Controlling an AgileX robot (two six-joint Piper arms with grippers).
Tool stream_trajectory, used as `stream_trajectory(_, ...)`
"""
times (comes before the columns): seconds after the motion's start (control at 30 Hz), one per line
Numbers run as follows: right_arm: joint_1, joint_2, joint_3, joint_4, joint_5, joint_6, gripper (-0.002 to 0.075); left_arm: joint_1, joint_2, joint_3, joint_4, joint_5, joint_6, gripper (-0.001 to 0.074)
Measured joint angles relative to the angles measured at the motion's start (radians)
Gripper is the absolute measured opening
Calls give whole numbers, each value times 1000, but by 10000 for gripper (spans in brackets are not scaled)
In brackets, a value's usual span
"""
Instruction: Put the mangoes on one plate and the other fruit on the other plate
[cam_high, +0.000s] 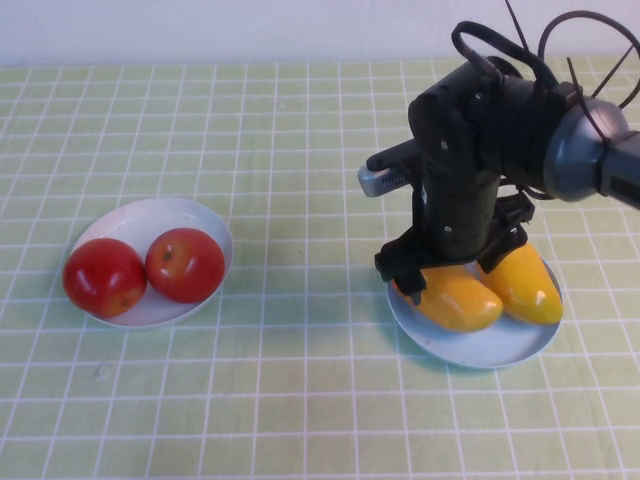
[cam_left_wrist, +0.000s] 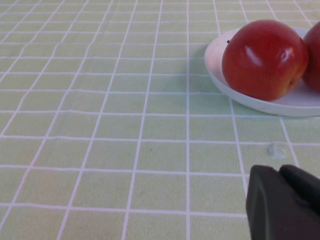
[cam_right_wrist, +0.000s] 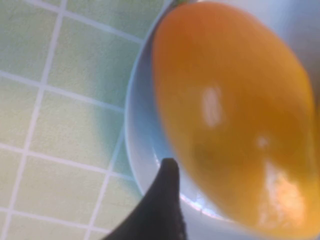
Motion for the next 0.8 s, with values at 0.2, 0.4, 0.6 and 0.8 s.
stream_trajectory(0.2,13,2,0,-1,0,0,690,0,0,0,0,0,0,2)
stream_trajectory(0.4,13,-66,2,28,0,0,596,0,0,0,0,0,0,2)
stream_trajectory(0.6,13,-240,59,74,4,-41,128,0,0,0,0,0,0,2)
stream_trajectory(0.8,13,-432,205,93,9,-74,-2,0,0,0,0,0,0,2)
